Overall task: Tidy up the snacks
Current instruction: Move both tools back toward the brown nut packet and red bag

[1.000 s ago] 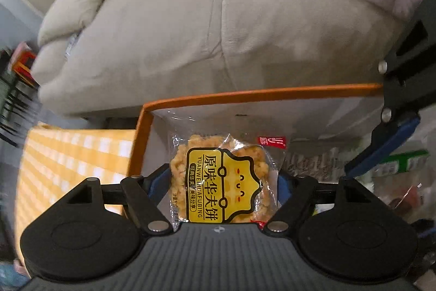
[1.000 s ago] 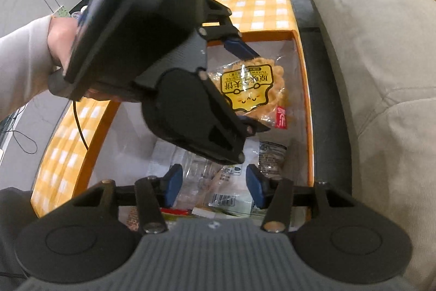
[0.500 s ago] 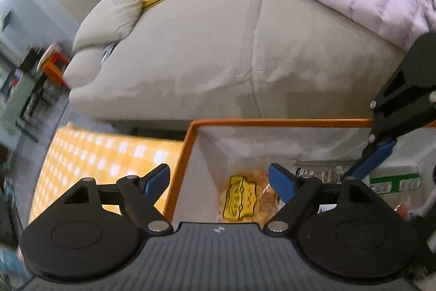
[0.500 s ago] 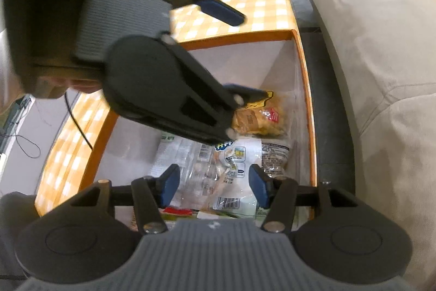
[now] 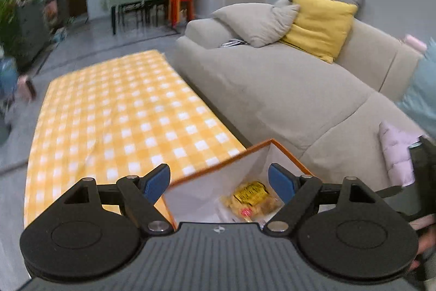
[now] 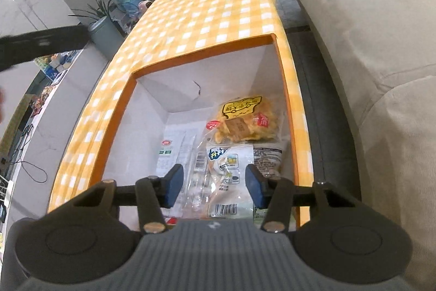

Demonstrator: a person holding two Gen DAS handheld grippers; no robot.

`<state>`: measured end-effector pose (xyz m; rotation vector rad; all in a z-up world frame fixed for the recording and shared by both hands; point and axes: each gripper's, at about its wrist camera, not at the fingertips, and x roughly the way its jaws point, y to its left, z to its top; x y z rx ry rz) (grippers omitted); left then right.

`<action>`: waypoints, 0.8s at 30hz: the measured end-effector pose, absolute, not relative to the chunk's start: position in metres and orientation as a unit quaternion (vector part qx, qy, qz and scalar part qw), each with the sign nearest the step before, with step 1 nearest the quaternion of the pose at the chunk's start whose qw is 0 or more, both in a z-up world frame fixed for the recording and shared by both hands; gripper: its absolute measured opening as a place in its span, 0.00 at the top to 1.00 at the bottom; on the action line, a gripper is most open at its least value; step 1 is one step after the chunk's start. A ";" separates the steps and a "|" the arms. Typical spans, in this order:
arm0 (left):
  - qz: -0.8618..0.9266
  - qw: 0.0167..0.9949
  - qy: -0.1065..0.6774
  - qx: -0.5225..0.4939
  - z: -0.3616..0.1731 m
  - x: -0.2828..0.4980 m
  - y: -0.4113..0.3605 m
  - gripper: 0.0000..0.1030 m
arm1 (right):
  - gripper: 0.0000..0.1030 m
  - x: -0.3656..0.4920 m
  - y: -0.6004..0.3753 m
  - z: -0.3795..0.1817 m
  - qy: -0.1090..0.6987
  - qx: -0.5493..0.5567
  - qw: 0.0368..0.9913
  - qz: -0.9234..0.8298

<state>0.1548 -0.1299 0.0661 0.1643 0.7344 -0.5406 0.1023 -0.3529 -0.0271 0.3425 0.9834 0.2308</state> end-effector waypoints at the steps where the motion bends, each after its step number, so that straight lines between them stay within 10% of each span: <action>1: -0.254 0.895 0.359 0.072 0.069 0.149 -0.128 0.07 | 0.52 0.102 -0.352 -0.027 0.469 0.163 0.861 0.107; 24: -0.051 0.882 0.459 -0.087 0.028 0.088 0.007 0.12 | 0.52 0.093 -0.291 -0.006 0.440 0.159 0.872 0.145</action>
